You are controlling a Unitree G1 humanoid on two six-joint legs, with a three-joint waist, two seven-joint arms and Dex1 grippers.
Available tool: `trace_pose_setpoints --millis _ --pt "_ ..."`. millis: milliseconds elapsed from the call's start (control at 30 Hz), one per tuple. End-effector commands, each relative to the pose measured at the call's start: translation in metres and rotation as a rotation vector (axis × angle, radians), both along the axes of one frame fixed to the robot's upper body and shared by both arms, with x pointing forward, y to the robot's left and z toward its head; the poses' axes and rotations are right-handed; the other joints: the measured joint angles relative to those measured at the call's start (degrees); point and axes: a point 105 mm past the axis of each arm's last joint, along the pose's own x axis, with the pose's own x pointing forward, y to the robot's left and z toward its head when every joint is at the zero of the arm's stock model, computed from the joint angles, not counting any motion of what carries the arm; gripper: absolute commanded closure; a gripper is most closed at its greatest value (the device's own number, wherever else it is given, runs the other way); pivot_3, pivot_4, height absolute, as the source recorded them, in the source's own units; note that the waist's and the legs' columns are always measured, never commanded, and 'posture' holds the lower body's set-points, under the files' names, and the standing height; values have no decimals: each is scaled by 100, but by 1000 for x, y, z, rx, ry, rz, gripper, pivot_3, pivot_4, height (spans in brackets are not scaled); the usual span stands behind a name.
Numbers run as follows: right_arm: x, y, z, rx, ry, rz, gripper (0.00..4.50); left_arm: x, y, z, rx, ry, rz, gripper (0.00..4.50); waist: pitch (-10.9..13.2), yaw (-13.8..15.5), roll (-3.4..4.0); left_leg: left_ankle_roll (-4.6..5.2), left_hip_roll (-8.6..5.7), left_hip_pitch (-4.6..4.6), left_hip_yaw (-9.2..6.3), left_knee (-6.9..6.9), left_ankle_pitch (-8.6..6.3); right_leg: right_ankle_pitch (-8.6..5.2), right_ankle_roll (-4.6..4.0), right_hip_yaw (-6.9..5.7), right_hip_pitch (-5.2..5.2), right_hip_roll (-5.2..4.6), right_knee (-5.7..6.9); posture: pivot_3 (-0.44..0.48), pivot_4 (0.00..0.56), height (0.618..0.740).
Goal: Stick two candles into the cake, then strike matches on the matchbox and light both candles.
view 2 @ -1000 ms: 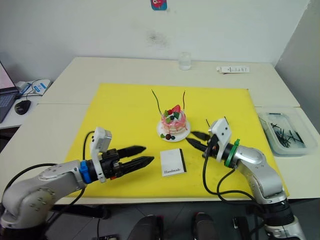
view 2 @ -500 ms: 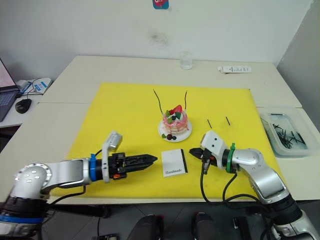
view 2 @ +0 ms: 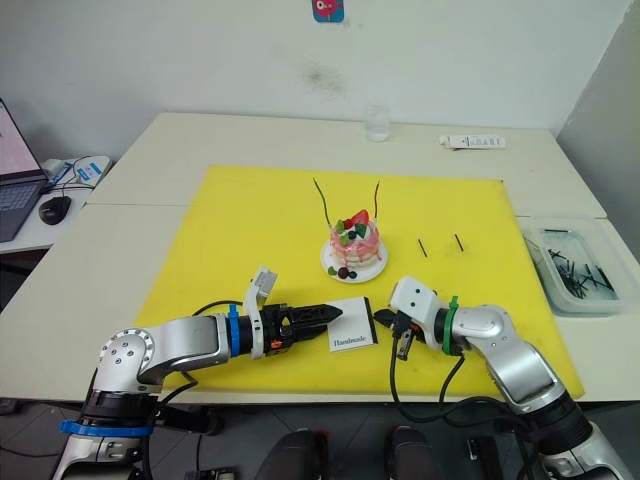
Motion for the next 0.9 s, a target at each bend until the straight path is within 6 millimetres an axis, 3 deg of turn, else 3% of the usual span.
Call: trace_pose_setpoints --millis 33,900 --pt "-2 6 2 9 -13 16 4467 -7 -9 -5 -3 21 -42 866 -1 1 -2 0 0 0 0 1 0 0 0 0 1 0 0 0 150 740" --pt "-6 39 17 180 112 10 4467 -16 -26 -10 -31 44 -37 866 -6 22 -3 -1 4 -1 -3 -7 0 -2 -3 -1 0 -4 -8 0 150 740"
